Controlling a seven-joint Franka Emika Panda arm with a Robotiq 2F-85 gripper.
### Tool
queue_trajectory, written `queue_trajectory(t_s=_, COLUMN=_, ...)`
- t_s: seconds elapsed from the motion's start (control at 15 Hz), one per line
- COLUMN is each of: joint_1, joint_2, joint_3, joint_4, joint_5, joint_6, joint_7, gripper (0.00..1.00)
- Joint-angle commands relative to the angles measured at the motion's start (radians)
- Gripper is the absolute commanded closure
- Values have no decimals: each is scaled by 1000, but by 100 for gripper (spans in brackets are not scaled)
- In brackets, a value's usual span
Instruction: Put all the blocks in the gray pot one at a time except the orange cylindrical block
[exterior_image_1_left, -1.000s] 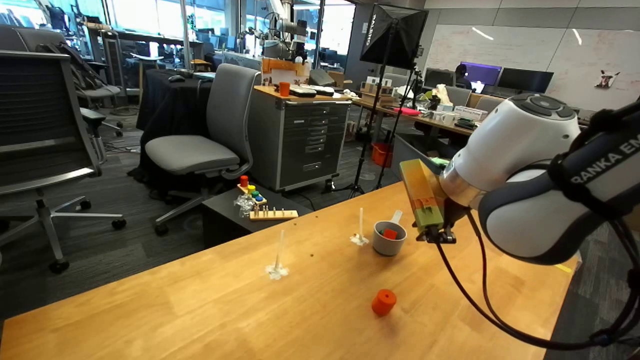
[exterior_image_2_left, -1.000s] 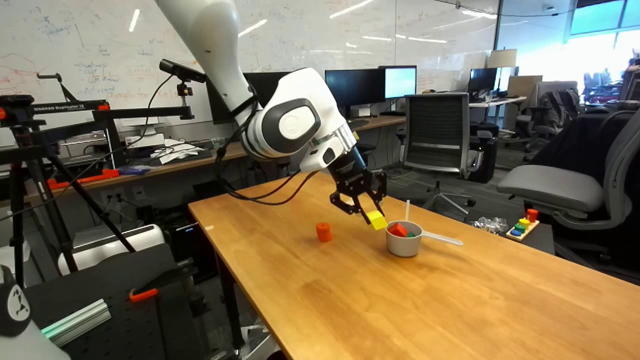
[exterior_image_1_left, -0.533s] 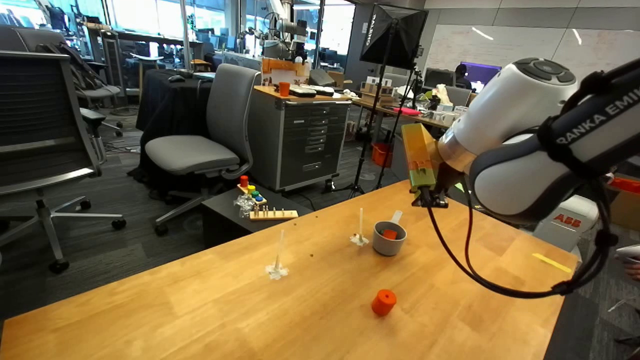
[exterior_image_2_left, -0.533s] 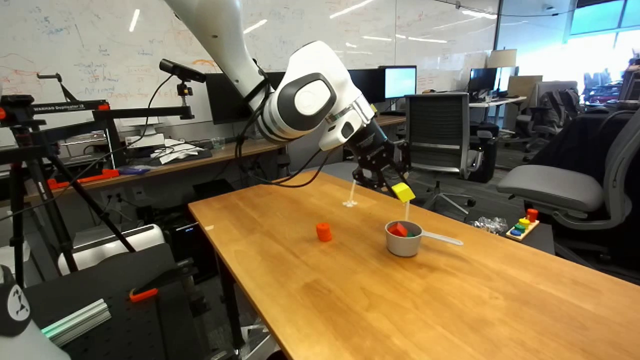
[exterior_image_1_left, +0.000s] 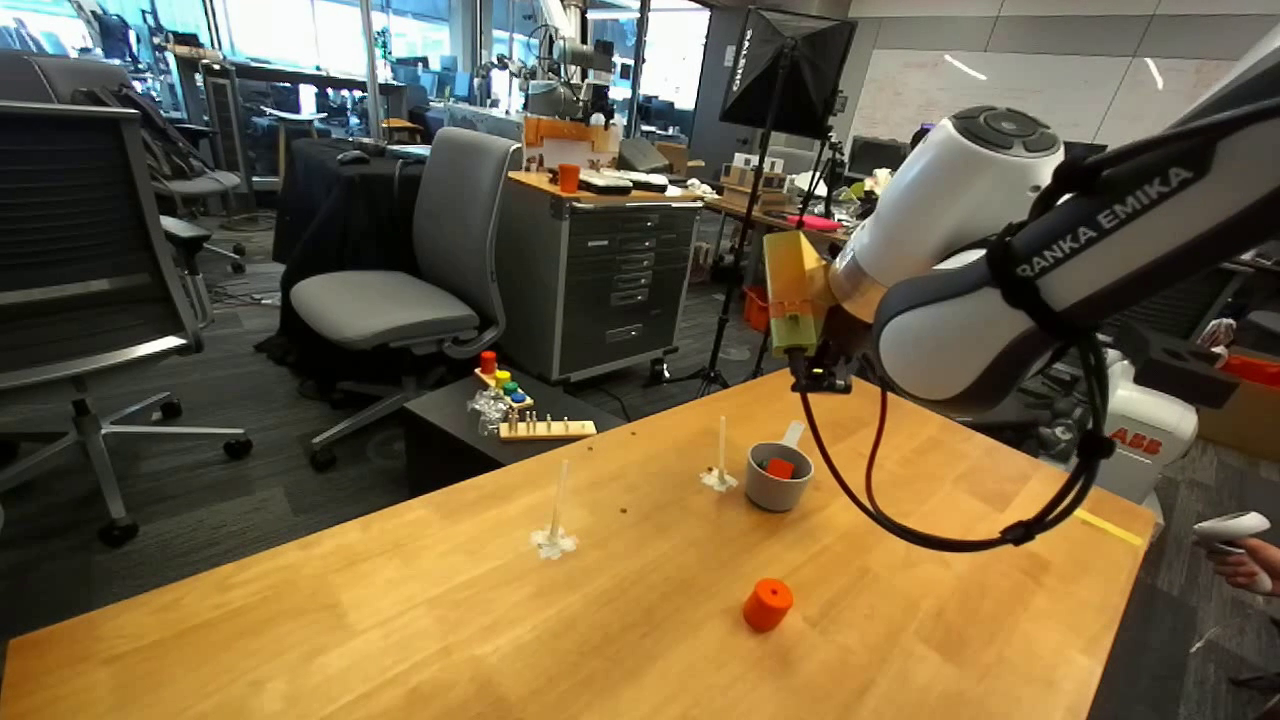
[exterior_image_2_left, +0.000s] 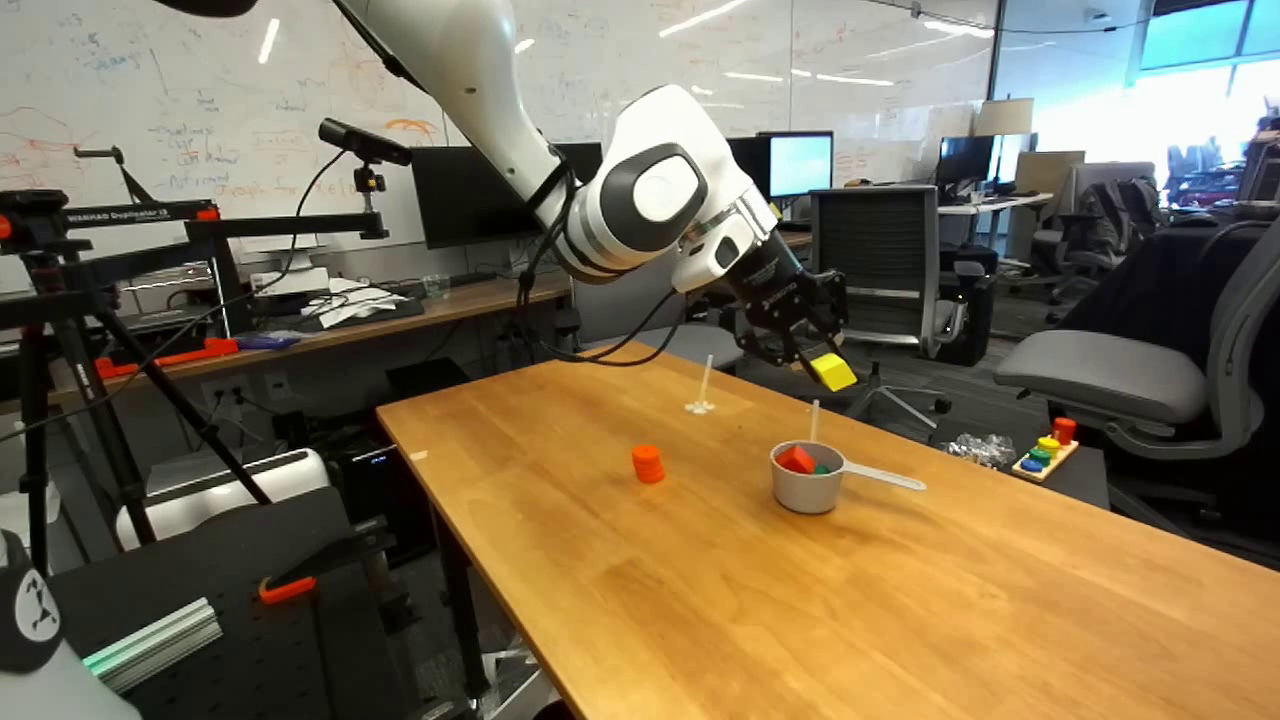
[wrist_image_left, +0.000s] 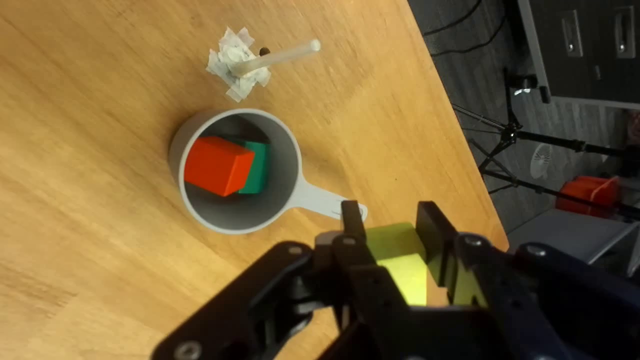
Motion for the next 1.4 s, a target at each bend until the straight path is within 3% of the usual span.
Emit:
queue_trajectory(t_s=0.0, joint_1=-54, joint_2=85, joint_3=25, joint_4=115, joint_5=-48, joint_6=-49, joint_7=81, gripper=92)
queue_trajectory(t_s=0.53, joint_1=-130, joint_2=159, joint_3=94, joint_4=206, joint_5=-114, joint_6=-87, joint_7=162, gripper=92)
queue_trajectory(t_s=0.93, joint_1=-142, joint_2=173, joint_3=136, joint_4=226, joint_5=-148, joint_6=-93, joint_7=201, gripper=92)
queue_trajectory(t_s=1.0, joint_1=-142, joint_2=171, joint_3=141, joint_4=227, joint_5=-154, joint_6=-97, joint_7=204, gripper=48)
queue_trajectory(t_s=1.33, joint_1=-142, joint_2=156, joint_3=148, joint_4=211, joint_5=-168, joint_6=-86, joint_7=223, gripper=10)
